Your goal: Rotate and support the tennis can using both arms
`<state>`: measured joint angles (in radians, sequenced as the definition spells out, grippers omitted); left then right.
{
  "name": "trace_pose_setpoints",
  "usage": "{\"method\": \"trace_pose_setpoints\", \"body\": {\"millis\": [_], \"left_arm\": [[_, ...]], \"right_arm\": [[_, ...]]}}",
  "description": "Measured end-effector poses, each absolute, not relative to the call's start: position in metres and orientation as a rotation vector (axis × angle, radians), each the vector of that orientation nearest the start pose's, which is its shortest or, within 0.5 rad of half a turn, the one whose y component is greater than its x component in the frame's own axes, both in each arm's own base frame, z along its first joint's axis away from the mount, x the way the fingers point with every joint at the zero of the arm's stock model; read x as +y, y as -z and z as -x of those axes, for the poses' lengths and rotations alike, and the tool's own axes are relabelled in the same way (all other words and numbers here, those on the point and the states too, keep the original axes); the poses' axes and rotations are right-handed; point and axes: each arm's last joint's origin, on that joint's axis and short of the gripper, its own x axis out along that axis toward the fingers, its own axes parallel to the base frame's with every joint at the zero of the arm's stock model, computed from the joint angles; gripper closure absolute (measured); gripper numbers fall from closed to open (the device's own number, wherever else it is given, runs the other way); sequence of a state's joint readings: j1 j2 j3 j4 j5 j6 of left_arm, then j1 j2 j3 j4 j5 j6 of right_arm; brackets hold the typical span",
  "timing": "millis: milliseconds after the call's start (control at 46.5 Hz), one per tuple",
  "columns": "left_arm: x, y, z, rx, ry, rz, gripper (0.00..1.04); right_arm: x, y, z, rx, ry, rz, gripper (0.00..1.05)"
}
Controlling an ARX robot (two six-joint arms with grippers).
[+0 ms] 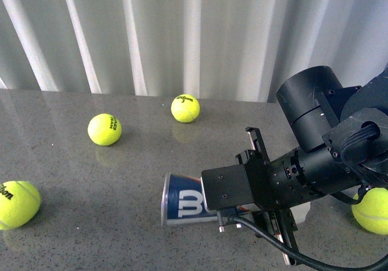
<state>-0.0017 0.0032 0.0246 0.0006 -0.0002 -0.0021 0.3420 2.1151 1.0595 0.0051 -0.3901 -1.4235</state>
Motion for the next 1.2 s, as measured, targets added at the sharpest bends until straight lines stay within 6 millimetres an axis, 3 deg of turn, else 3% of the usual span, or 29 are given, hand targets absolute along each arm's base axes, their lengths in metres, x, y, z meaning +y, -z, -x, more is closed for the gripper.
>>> {"method": "trace_pose_setpoints", "body": {"millis": [194,323,968,1205], "left_arm": [[0.000,-0.172,-0.096,-0.022,0.002,0.002,0.07],[0.000,-0.172,-0.096,-0.022,0.002,0.002,0.07],[0.000,-0.172,-0.096,-0.022,0.002,0.002,0.07],[0.000,-0.172,-0.096,-0.022,0.002,0.002,0.07]], "right_arm": [[0.135,-0.064,-0.348,0.431,-1.297,1.120,0.30],[0.133,-0.078,-0.346,0.415,-1.282,1.078,0.05],[0.125,-0.119,-0.325,0.375,-1.240,0.900,0.07],[0.105,-0.153,-0.313,0.331,-1.130,0.724,0.07]]}}
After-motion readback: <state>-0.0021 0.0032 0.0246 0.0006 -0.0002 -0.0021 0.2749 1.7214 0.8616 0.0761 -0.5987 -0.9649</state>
